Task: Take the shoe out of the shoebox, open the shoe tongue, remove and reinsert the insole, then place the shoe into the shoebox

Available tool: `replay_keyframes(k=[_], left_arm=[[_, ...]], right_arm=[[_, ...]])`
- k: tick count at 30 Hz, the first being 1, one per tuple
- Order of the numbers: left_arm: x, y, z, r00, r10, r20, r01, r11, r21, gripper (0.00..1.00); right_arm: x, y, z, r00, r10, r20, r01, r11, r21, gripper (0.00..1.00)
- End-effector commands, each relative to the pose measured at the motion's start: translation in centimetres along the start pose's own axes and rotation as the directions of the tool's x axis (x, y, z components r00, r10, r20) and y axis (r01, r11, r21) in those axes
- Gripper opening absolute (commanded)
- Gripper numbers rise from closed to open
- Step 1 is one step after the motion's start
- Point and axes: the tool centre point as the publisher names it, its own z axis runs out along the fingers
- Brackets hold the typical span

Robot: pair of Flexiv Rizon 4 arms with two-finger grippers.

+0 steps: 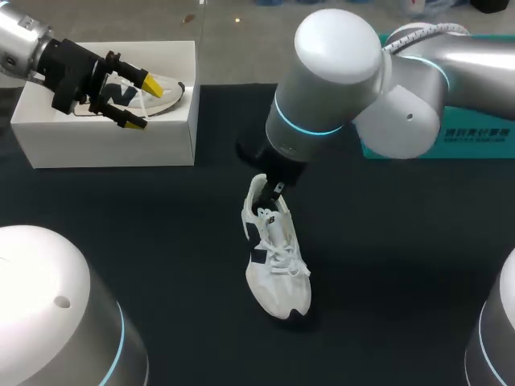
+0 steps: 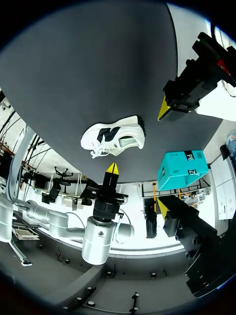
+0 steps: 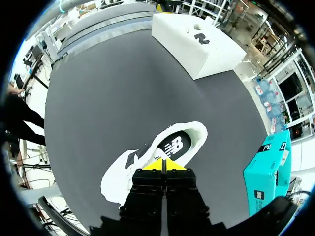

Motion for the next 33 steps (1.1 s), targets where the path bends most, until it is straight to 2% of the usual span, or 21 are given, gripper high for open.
replay_keyframes(k=[1, 9, 10, 12, 15, 17, 19, 22, 24, 33], left_arm=[[0.0, 0.0, -0.1, 1.0, 0.001, -0.003, -0.001, 1.0, 0.001, 1.0], [0.0, 0.0, -0.1, 1.0, 0.001, -0.003, -0.001, 1.0, 0.001, 1.0], [0.0, 0.0, -0.1, 1.0, 0.001, -0.003, -0.001, 1.0, 0.001, 1.0], [0.0, 0.0, -0.1, 1.0, 0.001, -0.003, -0.001, 1.0, 0.001, 1.0], [0.0, 0.0, -0.1, 1.0, 0.001, -0.003, -0.001, 1.0, 0.001, 1.0], [0.0, 0.0, -0.1, 1.0, 0.001, -0.003, -0.001, 1.0, 0.001, 1.0], [0.0, 0.0, -0.1, 1.0, 0.001, -0.003, -0.001, 1.0, 0.001, 1.0], [0.0, 0.0, -0.1, 1.0, 0.001, -0.003, -0.001, 1.0, 0.001, 1.0], [0.0, 0.0, -0.1, 1.0, 0.001, -0.003, -0.001, 1.0, 0.001, 1.0], [0.0, 0.0, -0.1, 1.0, 0.001, -0.003, -0.001, 1.0, 0.001, 1.0]], right_arm=[[-0.1, 0.6, 0.7, 0.863, -0.505, -0.017, 0.505, 0.86, 0.07, 0.0], [-0.1, 0.6, 0.7, 0.863, -0.505, -0.017, 0.505, 0.86, 0.07, 0.0], [-0.1, 0.7, 0.9, 0.848, -0.53, -0.017, 0.529, 0.846, 0.067, 0.0], [-0.7, 1.0, 1.4, 0.826, -0.562, -0.037, 0.563, 0.824, 0.069, 0.0], [-2.4, 1.5, 1.9, 0.824, -0.565, -0.03, 0.566, 0.82, 0.089, 0.0], [-3.7, 2.1, 2.5, 0.835, -0.549, -0.025, 0.549, 0.829, 0.105, 0.15], [-4.6, 2.8, 3.0, 0.835, -0.549, -0.022, 0.548, 0.828, 0.12, 0.22], [-5.5, 3.7, 3.7, 0.841, -0.541, -0.016, 0.539, 0.833, 0.121, 0.4], [-6.0, 4.2, 4.3, 0.85, -0.526, -0.025, 0.525, 0.843, 0.114, 0.44], [-7.3, 5.2, 7.0, 0.847, -0.531, -0.016, 0.527, 0.836, 0.151, 0.45]])
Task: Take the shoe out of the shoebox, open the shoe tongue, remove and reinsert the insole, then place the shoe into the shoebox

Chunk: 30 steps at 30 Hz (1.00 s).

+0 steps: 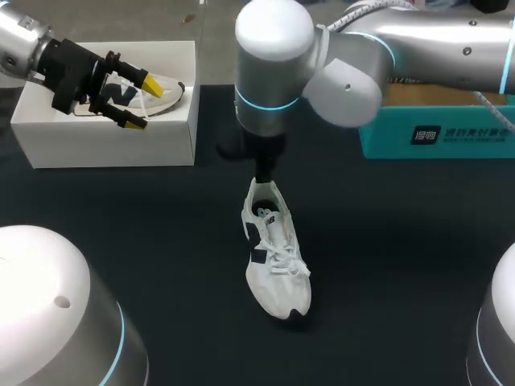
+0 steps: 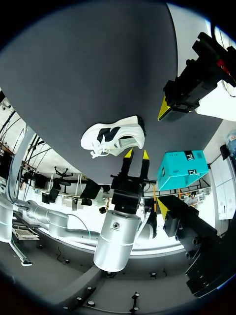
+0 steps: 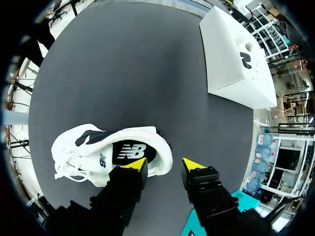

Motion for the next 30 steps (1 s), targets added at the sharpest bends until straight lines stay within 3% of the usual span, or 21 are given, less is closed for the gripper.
replay_keyframes(k=[1, 5, 6, 7, 13, 30], left_arm=[[0.0, 0.0, 0.0, 1.0, 0.001, -0.003, -0.001, 1.0, 0.002, 1.0], [0.0, 0.0, 0.0, 1.0, 0.001, -0.003, -0.001, 1.0, 0.002, 1.0], [0.0, 0.0, 0.0, 1.0, 0.001, -0.003, -0.001, 1.0, 0.002, 1.0], [0.0, 0.0, 0.0, 1.0, 0.001, -0.003, -0.001, 1.0, 0.002, 1.0], [0.0, 0.0, 0.0, 1.0, 0.001, -0.003, -0.001, 1.0, 0.002, 1.0], [0.0, 0.0, 0.0, 1.0, 0.001, -0.003, -0.001, 1.0, 0.002, 1.0]], right_arm=[[-0.9, 1.0, 1.8, 1.0, -0.007, -0.017, 0.008, 1.0, 0.019, 0.45], [-1.1, 1.1, 2.7, 0.999, -0.029, -0.026, 0.029, 0.999, 0.016, 0.53], [-1.1, 1.1, 3.0, 0.999, -0.033, -0.027, 0.033, 0.999, 0.014, 0.7], [-1.2, 1.1, 3.4, 0.999, -0.045, -0.029, 0.046, 0.999, 0.013, 0.76], [-1.2, 1.3, 4.7, 0.995, -0.092, -0.029, 0.093, 0.995, 0.034, 0.99], [-0.9, -0.3, 8.1, 0.986, -0.144, -0.089, 0.148, 0.988, 0.043, 1.0]])
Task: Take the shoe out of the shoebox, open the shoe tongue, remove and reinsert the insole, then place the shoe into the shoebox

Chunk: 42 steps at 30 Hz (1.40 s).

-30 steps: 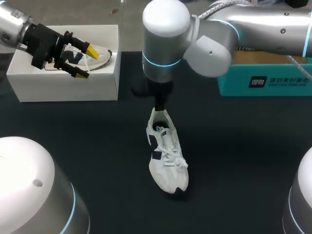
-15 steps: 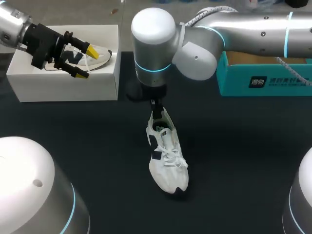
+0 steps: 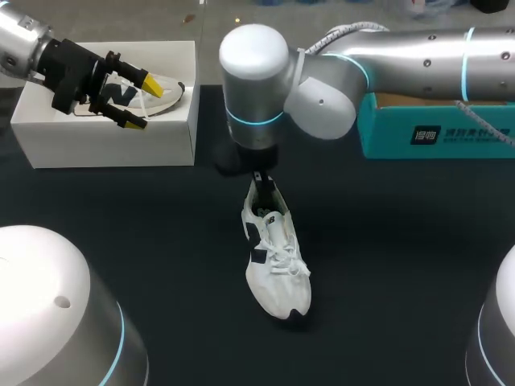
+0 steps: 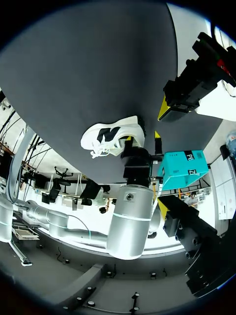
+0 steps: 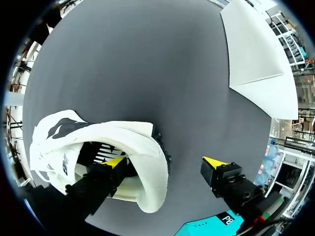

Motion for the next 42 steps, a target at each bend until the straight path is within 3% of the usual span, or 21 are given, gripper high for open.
replay_keyframes(k=[1, 3, 6, 12, 17, 25, 35, 42], left_arm=[[0.0, 0.0, -0.1, 1.0, 0.001, -0.003, -0.001, 1.0, 0.001, 1.0], [0.0, 0.0, -0.1, 1.0, 0.001, -0.003, -0.001, 1.0, 0.001, 1.0], [0.0, 0.0, -0.1, 1.0, 0.001, -0.003, -0.001, 1.0, 0.001, 1.0], [0.0, 0.0, -0.1, 1.0, 0.001, -0.003, -0.001, 1.0, 0.001, 1.0], [0.0, 0.0, -0.1, 1.0, 0.001, -0.003, -0.001, 1.0, 0.001, 1.0], [0.0, 0.0, -0.1, 1.0, 0.001, -0.003, -0.001, 1.0, 0.001, 1.0], [0.0, 0.0, -0.1, 1.0, 0.001, -0.003, -0.001, 1.0, 0.001, 1.0], [0.0, 0.0, -0.1, 1.0, 0.001, -0.003, -0.001, 1.0, 0.001, 1.0]], right_arm=[[-0.4, 0.0, 1.0, 1.0, -0.016, -0.014, 0.016, 1.0, 0.003, 0.97], [-0.5, -0.1, 1.4, 1.0, -0.019, -0.02, 0.019, 1.0, 0.009, 0.87], [-0.6, -0.2, 1.7, 0.999, -0.019, -0.027, 0.019, 1.0, 0.01, 0.49], [-0.2, -0.3, 2.5, 0.999, -0.024, -0.04, 0.024, 1.0, 0.019, 0.31], [0.4, -0.5, 2.5, 0.998, -0.027, -0.048, 0.028, 0.999, 0.025, 0.0], [1.1, -1.3, -0.2, 0.997, -0.034, -0.065, 0.037, 0.998, 0.051, 0.0], [0.2, -3.2, -7.3, 0.995, -0.086, -0.043, 0.09, 0.993, 0.077, 0.0], [-1.2, -4.3, -13.4, 0.995, -0.101, -0.008, 0.101, 0.995, 0.015, 0.0]])
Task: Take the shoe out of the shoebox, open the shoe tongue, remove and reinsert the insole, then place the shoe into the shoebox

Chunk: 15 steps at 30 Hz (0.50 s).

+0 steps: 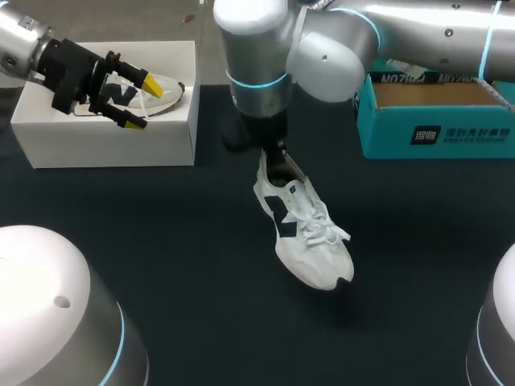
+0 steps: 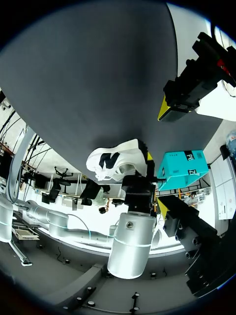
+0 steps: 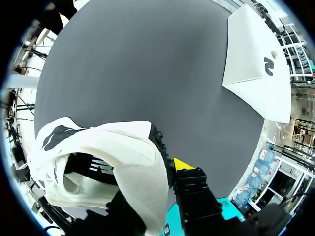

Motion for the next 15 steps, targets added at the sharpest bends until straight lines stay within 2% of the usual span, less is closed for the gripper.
replay_keyframes(k=[1, 7, 11, 15], left_arm=[[0.0, 0.0, -0.1, 1.0, 0.001, -0.003, -0.001, 1.0, 0.001, 1.0], [0.0, 0.0, -0.1, 1.0, 0.001, -0.003, -0.001, 1.0, 0.001, 1.0], [0.0, 0.0, -0.1, 1.0, 0.001, -0.003, -0.001, 1.0, 0.001, 1.0], [0.0, 0.0, -0.1, 1.0, 0.001, -0.003, -0.001, 1.0, 0.001, 1.0]], right_arm=[[-0.1, -2.1, -6.1, 1.0, -0.005, 0.024, 0.006, 0.999, -0.041, 0.0], [-1.0, -2.9, -10.0, 0.999, -0.03, 0.042, 0.032, 0.998, -0.054, 0.0], [-1.5, -3.2, -11.2, 0.998, -0.044, 0.051, 0.047, 0.998, -0.052, 0.0], [-1.5, -3.5, -12.1, 0.992, -0.048, 0.116, 0.056, 0.996, -0.066, 0.0]])
